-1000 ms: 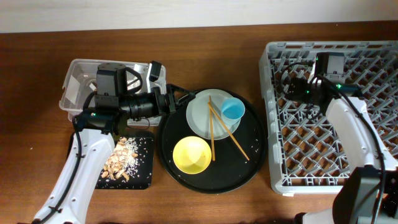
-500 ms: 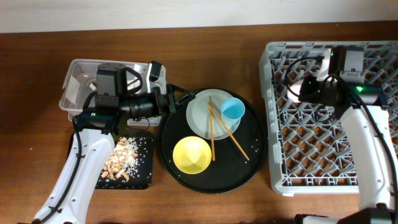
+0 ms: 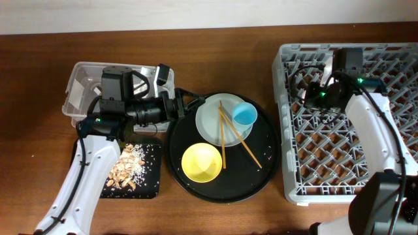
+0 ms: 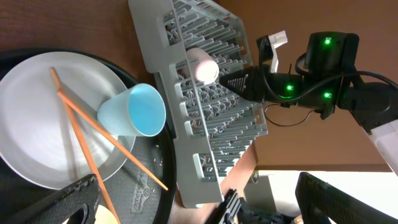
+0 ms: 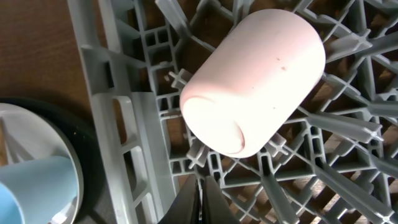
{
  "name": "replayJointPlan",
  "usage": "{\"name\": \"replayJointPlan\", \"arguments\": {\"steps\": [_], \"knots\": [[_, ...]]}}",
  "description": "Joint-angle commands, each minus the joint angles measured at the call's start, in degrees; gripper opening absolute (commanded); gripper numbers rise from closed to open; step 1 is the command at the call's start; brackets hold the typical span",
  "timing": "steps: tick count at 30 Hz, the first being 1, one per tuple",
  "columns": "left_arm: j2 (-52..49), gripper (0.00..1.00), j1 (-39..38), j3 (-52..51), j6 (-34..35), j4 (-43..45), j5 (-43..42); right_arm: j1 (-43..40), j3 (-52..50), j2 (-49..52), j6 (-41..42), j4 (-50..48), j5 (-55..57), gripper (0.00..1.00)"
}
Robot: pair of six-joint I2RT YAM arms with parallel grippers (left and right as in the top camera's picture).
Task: Sort waste into correct bins and load items into the dishwasher rack
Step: 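Carry the pink cup with the right gripper and place it upside down in the rack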
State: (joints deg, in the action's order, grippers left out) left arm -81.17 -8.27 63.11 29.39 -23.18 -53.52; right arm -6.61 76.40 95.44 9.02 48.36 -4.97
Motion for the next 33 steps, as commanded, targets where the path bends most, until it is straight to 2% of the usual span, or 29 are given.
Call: {"name": "replayJointPlan", "arguments": {"steps": [1,13,20,24,30,33], "knots": [[-0.07,0.99,0.20,-0.02,-0.72,-0.07,-0.02,-0.22,-0.35,2.14,0.20,-0.74,2.71,0.05],[-0.07,0.99,0.20,-0.02,-0.72,-0.07,-0.02,-0.22,-0.31,4.76,0.20,-7.76,11.74,0.06],[-0.07,0.99,0.20,-0.02,-0.72,-0.07,-0.02,-0.28,-0.31,4.76,0.22,-8.90,19.06,0.22],[-0.07,0.99,0.20,-0.02,-0.72,-0.07,-0.02,-0.33,-0.31,4.76,0.22,-9.66,18.38,0.24],[-0.07,0.99,0.20,-0.02,-0.72,-0.07,-0.02,-1.68,1.42,4.76,0.20,-9.53,13.68,0.42],[-0.07,0.99,0.20,-0.02,-0.72,-0.07,-0.02,-2.67,1.53,4.79,0.17,-9.88,9.25,0.62]]}}
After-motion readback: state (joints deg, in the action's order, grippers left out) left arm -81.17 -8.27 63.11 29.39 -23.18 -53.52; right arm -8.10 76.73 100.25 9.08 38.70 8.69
